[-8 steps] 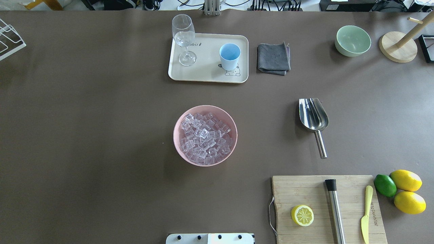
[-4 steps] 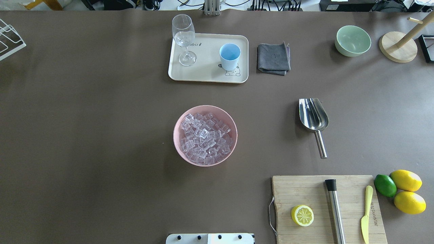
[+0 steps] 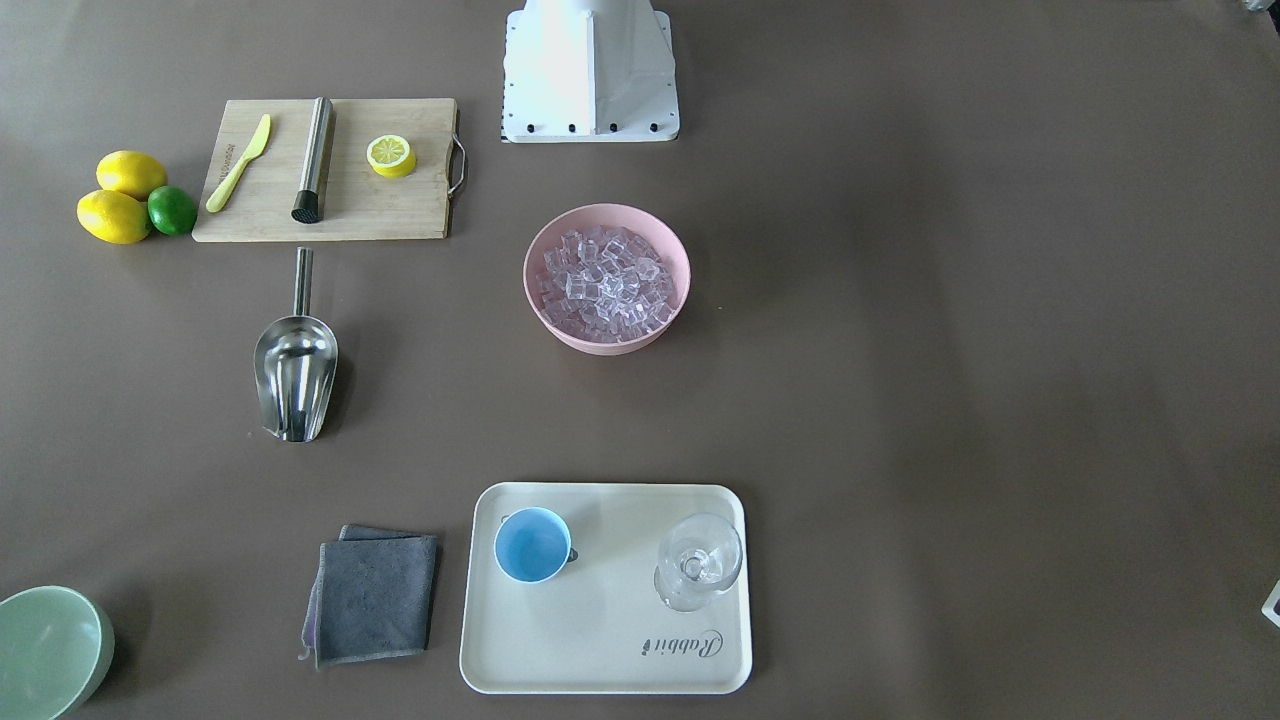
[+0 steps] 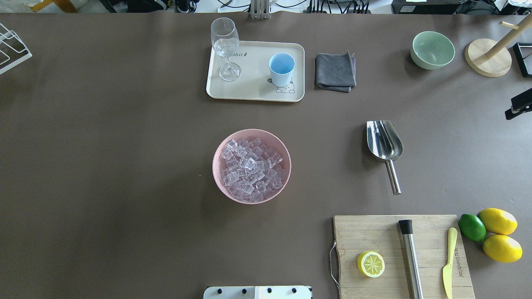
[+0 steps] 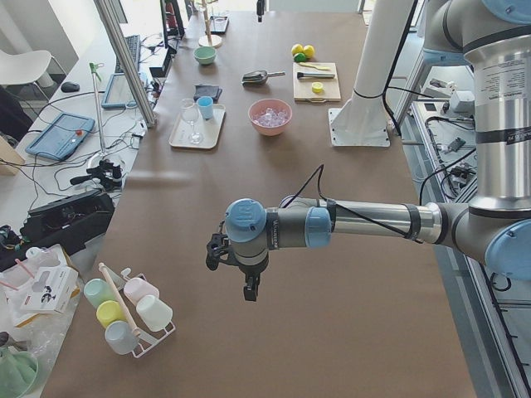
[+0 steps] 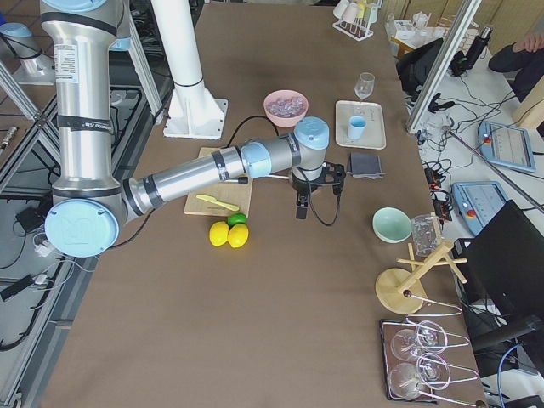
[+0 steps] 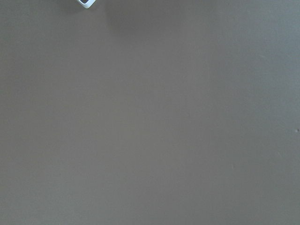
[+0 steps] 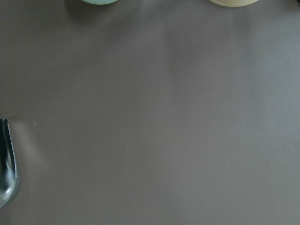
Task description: Put ice in cup with scoop
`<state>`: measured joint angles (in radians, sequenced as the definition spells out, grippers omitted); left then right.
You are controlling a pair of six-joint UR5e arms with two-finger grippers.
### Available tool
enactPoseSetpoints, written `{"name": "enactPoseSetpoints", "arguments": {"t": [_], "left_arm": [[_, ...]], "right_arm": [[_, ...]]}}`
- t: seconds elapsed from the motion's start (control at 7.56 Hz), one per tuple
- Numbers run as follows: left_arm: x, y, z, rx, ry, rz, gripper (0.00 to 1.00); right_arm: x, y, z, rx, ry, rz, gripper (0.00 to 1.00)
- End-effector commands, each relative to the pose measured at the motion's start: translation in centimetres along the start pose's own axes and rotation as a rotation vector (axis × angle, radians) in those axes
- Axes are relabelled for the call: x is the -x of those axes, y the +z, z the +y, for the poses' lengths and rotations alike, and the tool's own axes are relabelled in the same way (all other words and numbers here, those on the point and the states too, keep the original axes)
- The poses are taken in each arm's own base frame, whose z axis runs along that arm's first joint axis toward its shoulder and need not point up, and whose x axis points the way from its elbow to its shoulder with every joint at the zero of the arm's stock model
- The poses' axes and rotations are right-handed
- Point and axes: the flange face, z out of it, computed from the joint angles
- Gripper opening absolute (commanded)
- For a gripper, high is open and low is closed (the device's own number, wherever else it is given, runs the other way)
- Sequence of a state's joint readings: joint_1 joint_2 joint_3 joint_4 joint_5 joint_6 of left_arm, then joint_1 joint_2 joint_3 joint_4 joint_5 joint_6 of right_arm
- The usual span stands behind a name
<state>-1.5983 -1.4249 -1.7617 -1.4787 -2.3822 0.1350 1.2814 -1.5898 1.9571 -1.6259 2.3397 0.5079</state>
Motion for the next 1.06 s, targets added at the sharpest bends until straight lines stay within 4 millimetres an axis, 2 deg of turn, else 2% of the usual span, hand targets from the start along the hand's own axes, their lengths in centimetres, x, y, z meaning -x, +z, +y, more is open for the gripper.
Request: {"name": "enactPoseSetpoints", "arguments": {"t": [0.0,0.26,0.4,0.53,0.66,0.93], "left_arm": [[0.0,0.0,0.0,-0.002,0.002,0.0,0.99],[0.0,0.0,0.1,0.0,0.001,-0.001,0.99],[-0.1,-0.1,0.0,-0.002,0.002,0.0,0.98],[-0.1,-0.1,0.0,-0.002,0.002,0.0,0.99],[-0.1,0.0,0.0,0.0,0.002,0.0,0.99],[-0.2,0.0,0.0,0.002,0.002,0.0,0.99]], "right_arm": [[8.7,3.6,4.1,0.093,0.036,-0.012,0.98],[13.9,8.5,7.3,0.119,0.013,0.051,0.98],[15.8,11.0,8.9,0.09,0.007,0.054,0.98],[17.2,12.5,10.1,0.095,0.002,0.037,0.97],[18.5,13.7,11.2,0.087,-0.005,0.048,0.91],[21.4,15.3,12.1,0.081,-0.009,0.055,0.91]]}}
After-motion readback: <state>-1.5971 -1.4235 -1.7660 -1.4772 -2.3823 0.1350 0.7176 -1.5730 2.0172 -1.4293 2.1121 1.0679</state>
